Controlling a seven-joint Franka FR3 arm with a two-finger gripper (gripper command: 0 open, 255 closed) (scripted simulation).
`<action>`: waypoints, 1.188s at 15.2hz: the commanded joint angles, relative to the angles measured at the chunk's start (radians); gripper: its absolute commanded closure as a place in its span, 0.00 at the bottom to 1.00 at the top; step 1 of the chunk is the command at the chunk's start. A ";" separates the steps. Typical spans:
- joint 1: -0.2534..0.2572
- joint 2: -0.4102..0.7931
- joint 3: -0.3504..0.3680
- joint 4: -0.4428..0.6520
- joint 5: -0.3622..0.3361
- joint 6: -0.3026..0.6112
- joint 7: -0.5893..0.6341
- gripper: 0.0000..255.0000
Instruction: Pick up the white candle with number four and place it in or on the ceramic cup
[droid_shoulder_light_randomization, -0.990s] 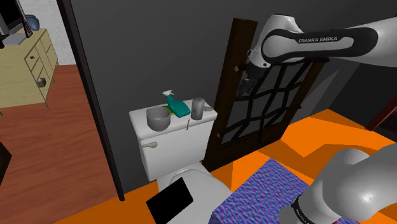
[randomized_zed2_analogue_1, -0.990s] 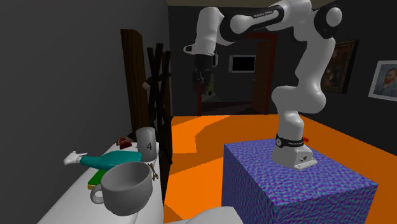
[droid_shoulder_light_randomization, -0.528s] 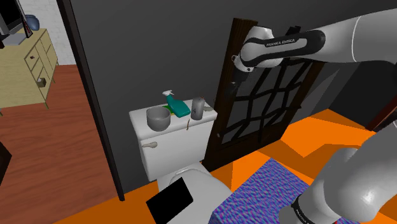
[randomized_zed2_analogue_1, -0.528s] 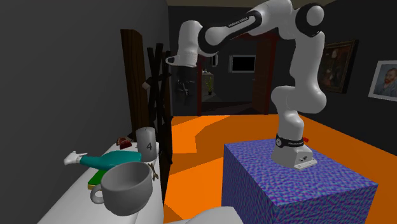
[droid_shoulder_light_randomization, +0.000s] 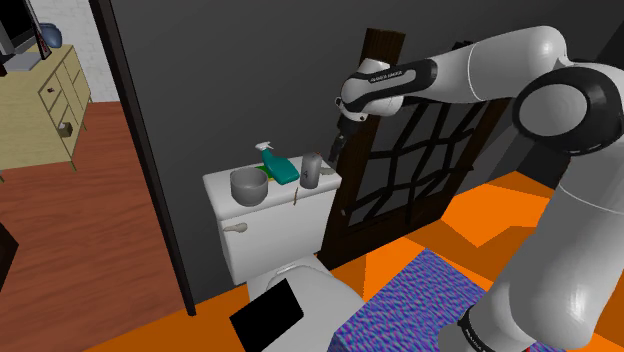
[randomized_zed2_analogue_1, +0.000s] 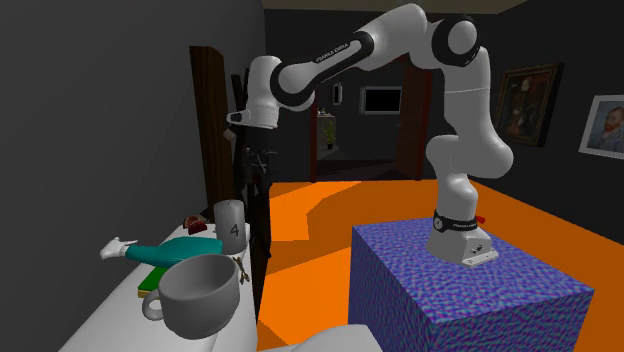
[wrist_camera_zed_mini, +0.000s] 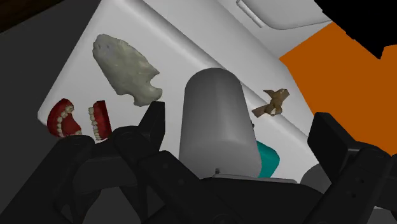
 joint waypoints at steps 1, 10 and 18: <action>-0.010 0.075 0.013 0.064 0.040 0.002 -0.065 0.00; -0.025 0.211 0.047 0.137 0.096 0.054 -0.138 0.00; -0.025 0.223 0.051 0.134 0.102 0.069 -0.141 0.00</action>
